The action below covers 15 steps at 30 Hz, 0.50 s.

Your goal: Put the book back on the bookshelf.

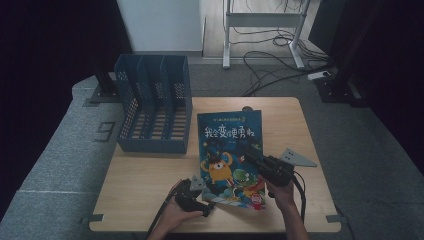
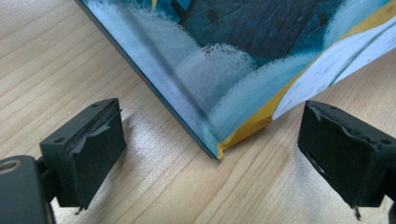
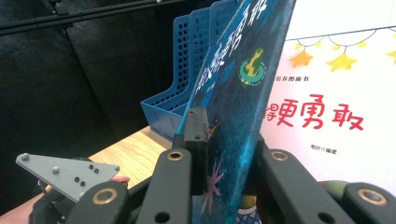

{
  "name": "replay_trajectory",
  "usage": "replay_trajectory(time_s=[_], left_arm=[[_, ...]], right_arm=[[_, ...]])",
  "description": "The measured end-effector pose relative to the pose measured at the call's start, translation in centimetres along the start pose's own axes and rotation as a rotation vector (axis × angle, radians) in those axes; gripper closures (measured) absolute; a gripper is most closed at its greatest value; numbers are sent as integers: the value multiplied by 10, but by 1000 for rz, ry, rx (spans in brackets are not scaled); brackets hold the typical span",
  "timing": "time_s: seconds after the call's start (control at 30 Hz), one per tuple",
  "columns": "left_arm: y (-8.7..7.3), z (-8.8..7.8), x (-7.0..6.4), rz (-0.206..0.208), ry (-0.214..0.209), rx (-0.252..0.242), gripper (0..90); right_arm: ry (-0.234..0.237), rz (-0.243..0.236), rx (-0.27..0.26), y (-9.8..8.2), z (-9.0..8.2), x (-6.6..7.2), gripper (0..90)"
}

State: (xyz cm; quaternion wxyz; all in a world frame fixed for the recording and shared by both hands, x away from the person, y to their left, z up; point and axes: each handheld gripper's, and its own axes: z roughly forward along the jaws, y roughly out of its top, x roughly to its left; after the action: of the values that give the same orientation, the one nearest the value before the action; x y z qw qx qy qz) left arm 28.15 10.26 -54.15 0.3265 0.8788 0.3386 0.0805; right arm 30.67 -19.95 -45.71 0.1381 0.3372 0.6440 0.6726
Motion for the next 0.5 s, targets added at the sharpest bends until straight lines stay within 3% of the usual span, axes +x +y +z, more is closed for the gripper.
replay_trajectory(time_s=[0.13, 0.5], left_arm=[[0, 2, -3, 9, 30, -8, 71], [3, 4, -2, -18, 42, -11, 70]], right_arm=[[-1, 0, 0, 0, 0, 0, 785], [-23, -26, 2, 5, -1, 7, 793]])
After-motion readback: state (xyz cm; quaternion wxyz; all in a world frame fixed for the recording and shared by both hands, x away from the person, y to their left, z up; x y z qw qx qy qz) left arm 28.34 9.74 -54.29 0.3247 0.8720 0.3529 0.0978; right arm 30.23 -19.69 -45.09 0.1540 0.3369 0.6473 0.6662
